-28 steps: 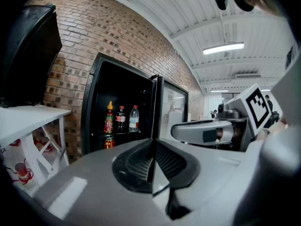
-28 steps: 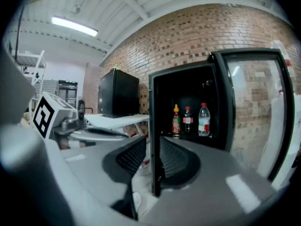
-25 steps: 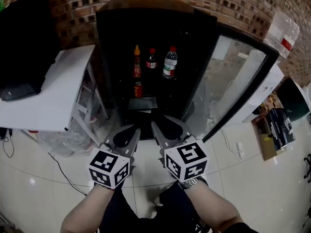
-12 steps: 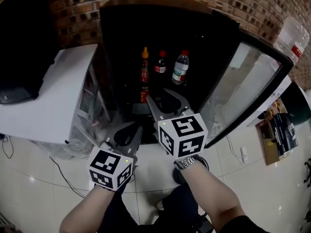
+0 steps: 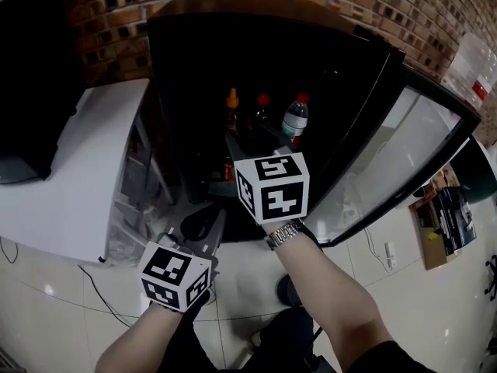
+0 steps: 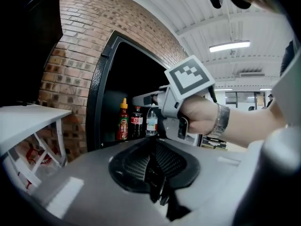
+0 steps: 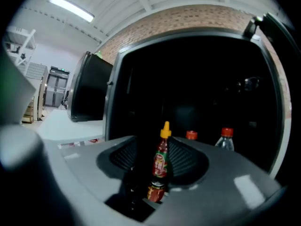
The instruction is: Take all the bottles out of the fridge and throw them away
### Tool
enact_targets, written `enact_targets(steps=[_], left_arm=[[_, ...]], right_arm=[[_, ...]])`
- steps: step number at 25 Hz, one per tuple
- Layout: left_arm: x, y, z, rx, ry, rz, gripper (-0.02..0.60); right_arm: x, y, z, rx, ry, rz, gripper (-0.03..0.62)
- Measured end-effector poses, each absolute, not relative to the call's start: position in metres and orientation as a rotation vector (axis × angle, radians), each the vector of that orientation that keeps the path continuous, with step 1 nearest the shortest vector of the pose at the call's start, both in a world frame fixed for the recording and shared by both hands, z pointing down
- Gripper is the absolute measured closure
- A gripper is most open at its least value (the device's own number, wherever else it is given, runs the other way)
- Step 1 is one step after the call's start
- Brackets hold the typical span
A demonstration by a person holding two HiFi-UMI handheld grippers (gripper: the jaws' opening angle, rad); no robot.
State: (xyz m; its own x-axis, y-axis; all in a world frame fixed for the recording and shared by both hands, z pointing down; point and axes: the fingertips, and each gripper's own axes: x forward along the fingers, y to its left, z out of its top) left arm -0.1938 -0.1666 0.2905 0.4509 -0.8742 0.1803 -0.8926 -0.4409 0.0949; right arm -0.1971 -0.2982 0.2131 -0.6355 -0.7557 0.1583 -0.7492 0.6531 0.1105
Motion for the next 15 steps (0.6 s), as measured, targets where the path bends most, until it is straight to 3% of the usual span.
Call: enact_targets(steps=[15], left_arm=[[-0.210, -0.203, 0.307, 2.568, -1.446, 0.210, 0.575]], right_arm=[[-0.232, -0.391, 0.229, 1.328, -2.584, -0.004, 0.408]])
